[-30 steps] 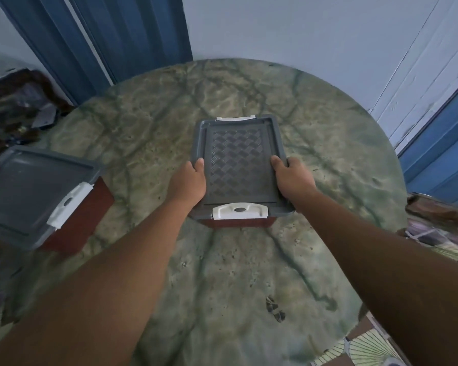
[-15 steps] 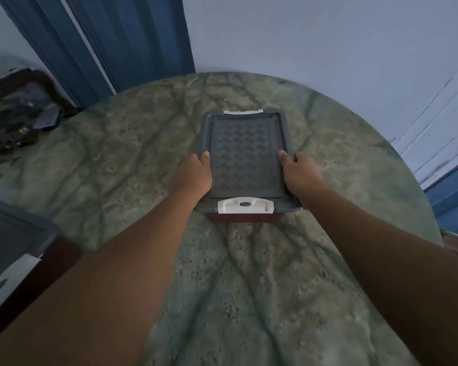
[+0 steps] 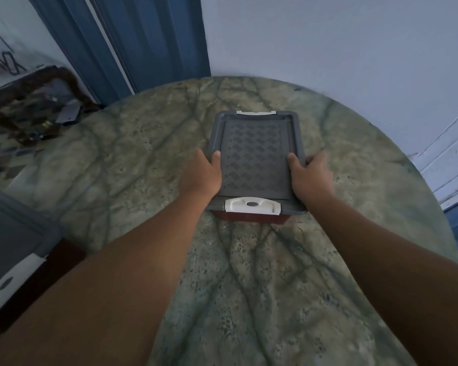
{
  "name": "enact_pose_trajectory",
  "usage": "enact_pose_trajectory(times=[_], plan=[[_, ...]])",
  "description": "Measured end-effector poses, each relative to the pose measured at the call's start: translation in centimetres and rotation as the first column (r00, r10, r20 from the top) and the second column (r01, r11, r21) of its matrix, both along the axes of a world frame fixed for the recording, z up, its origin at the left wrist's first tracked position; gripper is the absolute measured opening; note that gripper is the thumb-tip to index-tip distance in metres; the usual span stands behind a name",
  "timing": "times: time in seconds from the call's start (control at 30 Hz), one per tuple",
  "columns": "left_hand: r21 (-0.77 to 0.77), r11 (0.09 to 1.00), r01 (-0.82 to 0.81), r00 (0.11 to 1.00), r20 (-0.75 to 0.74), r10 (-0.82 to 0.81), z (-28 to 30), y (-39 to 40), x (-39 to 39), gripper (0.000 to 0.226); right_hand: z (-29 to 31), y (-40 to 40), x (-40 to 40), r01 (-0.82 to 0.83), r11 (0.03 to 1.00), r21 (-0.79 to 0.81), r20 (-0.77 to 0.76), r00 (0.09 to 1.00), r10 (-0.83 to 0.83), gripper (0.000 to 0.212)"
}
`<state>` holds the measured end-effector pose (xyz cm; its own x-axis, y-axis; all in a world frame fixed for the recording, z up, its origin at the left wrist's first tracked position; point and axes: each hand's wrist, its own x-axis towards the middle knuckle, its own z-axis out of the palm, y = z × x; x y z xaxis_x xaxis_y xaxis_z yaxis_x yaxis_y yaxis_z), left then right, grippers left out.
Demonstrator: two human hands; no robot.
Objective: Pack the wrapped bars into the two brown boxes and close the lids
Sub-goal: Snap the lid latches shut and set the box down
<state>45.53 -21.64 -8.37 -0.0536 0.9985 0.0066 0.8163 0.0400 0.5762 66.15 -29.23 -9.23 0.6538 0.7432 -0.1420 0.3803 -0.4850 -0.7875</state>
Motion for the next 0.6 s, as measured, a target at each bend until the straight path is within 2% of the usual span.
enact_pose_trajectory(times=[0.07,0.17,0.23,0.3,0.4,0.5,0.6], plan=[[0.108,0.994,-0.028,0.998,0.060,0.021,0.2,-1.2,-1.0,0.041,0.7,-0.7,-0.4,-0.020,1.000,0.023,0.126,0.992,0.017,0.046],[0.232,0.973,0.014,0.990,0.133,-0.046,0.4,-3.4,-4.3,0.031,1.8,-1.5,-2.3,-0.119,0.990,0.070,0.446,0.892,0.075,0.052],[0.244,0.970,0.019,0.981,0.183,-0.065,0.8,-5.1,-7.4,0.021,2.3,-1.8,-4.9,-0.200,0.966,0.162,0.509,0.856,0.092,0.047],[0.253,0.967,-0.020,0.973,0.225,-0.039,1.8,-6.9,-10.8,0.016,2.7,-1.8,-8.2,-0.278,0.933,0.226,0.472,0.870,0.145,0.040],[0.311,0.945,-0.105,0.971,0.237,0.030,3.5,-10.1,-16.6,0.016,3.5,-1.8,-14.3,-0.438,0.865,0.246,0.321,0.879,0.353,0.029],[0.381,0.911,-0.157,0.968,0.240,0.067,4.5,-12.9,-22.3,0.017,3.8,-1.9,-20.7,-0.582,0.791,0.189,0.257,0.806,0.533,0.022],[0.425,0.864,-0.268,0.952,0.253,0.171,4.6,-14.5,-28.2,0.013,3.6,-1.9,-26.3,-0.654,0.744,0.134,0.184,0.755,0.630,0.024]])
